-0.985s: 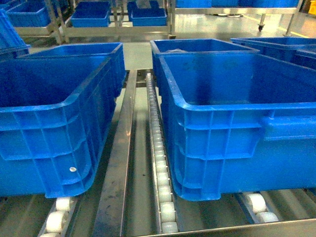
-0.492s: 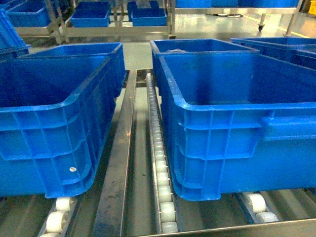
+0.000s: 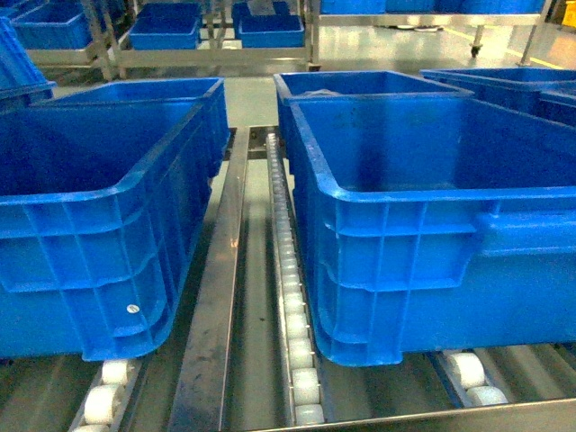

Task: Sort blue parts and orange caps into right shelf containers

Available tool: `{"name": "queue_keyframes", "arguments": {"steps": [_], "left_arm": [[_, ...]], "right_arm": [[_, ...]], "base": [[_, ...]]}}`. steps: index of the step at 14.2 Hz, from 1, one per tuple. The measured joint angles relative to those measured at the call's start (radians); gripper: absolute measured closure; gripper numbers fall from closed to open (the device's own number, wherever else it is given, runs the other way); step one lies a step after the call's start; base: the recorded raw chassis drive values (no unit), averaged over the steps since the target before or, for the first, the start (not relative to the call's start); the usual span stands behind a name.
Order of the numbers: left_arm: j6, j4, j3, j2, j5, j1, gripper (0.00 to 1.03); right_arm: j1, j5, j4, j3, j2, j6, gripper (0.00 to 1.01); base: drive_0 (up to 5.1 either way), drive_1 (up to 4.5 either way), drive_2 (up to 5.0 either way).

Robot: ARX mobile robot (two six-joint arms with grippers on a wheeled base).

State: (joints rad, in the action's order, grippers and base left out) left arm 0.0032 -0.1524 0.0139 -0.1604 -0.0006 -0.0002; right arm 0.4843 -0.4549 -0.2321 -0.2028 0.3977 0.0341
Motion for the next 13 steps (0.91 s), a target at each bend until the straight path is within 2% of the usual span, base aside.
{"name": "queue_keyframes", "arguments": {"steps": [1,2,5,8,9,13], "left_arm": [[0.0,0.165,0.0,0.121,0.003,0.0,1.01],[-0.002,0.136,0.004,0.152,0.0,0.0,1.0],[-0.002,0.158,0.0,0.152,0.0,0.0,0.58],[-0.002,0.157,0.0,0.152,0.0,0.0,0.11],[-0.001,0.157,0.0,0.152,0.0,0.0,0.04],[-0.002,0.157,0.0,0.152,0.0,0.0,0.05]], "right_arm": [[0.0,-0.001,0.0,0.0,0.0,0.0,0.61],[0.0,0.0,0.0,0.0,0.0,0.0,0.61],[0.0,0.0,0.0,0.0,0.0,0.0,0.61],[0.0,-0.001,0.0,0.0,0.0,0.0,0.61],[0.0,-0.001,0.0,0.0,0.0,0.0,0.61],[0.0,0.0,0.0,0.0,0.0,0.0,0.61]], "base": [[0.0,0.0,0.0],[0.0,0.0,0.0],[0.0,0.0,0.0],[0.0,0.0,0.0],[0.0,0.0,0.0],[0.0,0.0,0.0]]}}
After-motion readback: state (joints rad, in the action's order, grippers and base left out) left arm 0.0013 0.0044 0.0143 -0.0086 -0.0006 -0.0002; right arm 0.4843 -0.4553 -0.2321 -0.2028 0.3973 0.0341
